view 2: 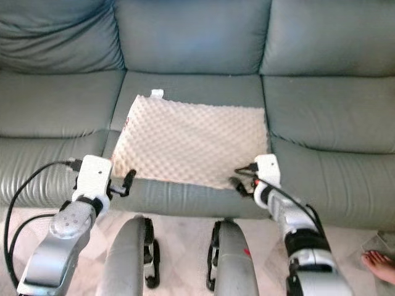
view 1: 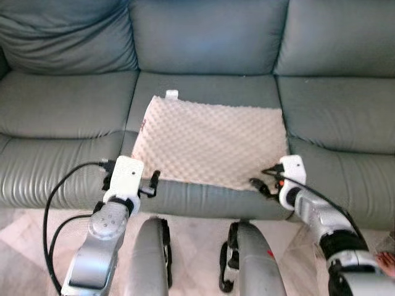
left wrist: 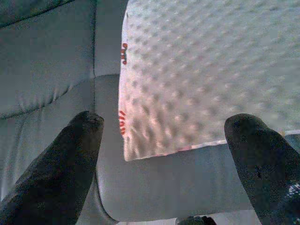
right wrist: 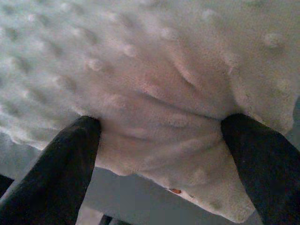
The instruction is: Move the pillow to the sofa
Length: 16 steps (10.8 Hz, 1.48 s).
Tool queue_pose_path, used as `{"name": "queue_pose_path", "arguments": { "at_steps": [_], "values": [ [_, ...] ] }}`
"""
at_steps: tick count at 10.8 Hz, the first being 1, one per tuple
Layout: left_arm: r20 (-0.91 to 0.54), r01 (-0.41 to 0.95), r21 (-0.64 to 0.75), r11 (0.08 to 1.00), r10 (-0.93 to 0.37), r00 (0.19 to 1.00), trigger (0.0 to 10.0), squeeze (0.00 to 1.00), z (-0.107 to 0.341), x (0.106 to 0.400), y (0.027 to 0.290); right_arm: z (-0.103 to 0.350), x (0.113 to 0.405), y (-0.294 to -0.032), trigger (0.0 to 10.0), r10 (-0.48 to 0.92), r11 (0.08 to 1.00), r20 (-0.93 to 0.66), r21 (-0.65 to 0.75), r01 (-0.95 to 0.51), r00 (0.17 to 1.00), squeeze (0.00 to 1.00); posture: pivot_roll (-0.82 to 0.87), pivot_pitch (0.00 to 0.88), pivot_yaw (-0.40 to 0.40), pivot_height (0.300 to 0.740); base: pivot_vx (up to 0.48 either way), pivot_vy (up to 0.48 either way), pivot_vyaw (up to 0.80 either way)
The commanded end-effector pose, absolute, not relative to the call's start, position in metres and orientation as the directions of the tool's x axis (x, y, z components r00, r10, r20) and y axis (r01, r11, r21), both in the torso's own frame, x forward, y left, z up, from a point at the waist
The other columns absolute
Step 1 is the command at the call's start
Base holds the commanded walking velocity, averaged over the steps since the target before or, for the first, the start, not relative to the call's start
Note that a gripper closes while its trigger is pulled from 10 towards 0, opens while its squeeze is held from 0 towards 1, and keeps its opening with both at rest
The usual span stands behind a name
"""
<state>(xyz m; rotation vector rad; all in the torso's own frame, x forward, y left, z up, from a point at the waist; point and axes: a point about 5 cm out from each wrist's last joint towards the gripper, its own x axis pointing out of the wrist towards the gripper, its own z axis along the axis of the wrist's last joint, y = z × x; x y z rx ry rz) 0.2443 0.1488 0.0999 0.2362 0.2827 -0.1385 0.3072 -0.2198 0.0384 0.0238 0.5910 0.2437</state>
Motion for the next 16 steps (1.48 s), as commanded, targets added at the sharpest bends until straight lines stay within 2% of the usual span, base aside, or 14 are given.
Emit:
{"name": "queue_pose_path", "arguments": {
  "at_steps": [1,4,5,7,8,11,13,16],
  "values": [
    [-0.304,0.150,0.224,0.963,-0.078,0.950,10.0,0.00,0.097,0.242,0.153,0.029,0.298,-0.224,10.0,0.226,0.973,-0.576,0.097,-0.209,0.786,0.00,0.09,0.294,0.040,0.647,0.000,0.000,0.00],
    [-0.259,0.142,0.191,0.971,-0.090,0.962,10.0,0.00,0.096,0.259,0.140,0.071,0.300,-0.196,10.0,0.264,0.961,-0.310,0.007,-0.276,0.913,0.00,0.02,0.187,0.028,0.647,0.000,0.000,0.00],
    [-0.229,0.132,0.172,0.976,-0.091,0.969,10.0,0.00,0.098,0.267,0.139,0.085,0.295,-0.180,10.0,0.258,0.959,-0.187,-0.067,-0.274,0.948,0.00,0.00,0.145,0.031,0.647,0.000,0.000,0.00],
    [-0.183,0.126,0.187,0.974,-0.092,0.979,10.0,0.00,0.098,0.272,0.138,0.093,0.280,-0.155,10.0,0.282,0.940,-0.098,-0.171,-0.295,0.954,0.00,-0.02,0.073,0.040,0.647,0.000,0.000,0.00],
    [-0.127,0.045,0.221,0.974,-0.017,0.992,10.0,0.00,0.096,0.275,0.150,0.089,0.267,-0.147,10.0,0.297,0.938,-0.079,-0.164,-0.306,0.952,0.00,-0.03,0.000,0.038,0.647,0.000,0.000,0.00],
    [-0.095,-0.089,0.221,0.971,0.112,0.989,10.0,0.00,0.087,0.282,0.170,0.086,0.251,-0.145,10.0,0.167,0.985,-0.008,-0.040,-0.167,0.986,0.00,-0.02,0.000,0.021,0.659,0.000,0.000,-0.31],
    [-0.079,-0.092,0.207,0.974,0.110,0.991,10.0,0.00,0.081,0.290,0.163,0.085,0.256,-0.138,10.0,0.134,0.991,0.003,-0.006,-0.134,0.991,0.00,-0.03,0.000,0.038,0.691,0.000,0.000,0.00],
    [-0.047,-0.074,0.175,0.982,0.083,0.995,10.0,0.00,0.085,0.302,0.148,0.089,0.270,-0.145,10.0,0.122,0.992,0.023,-0.026,-0.122,0.992,0.00,-0.04,0.000,0.049,0.733,0.000,0.000,0.00]
  ]
}}
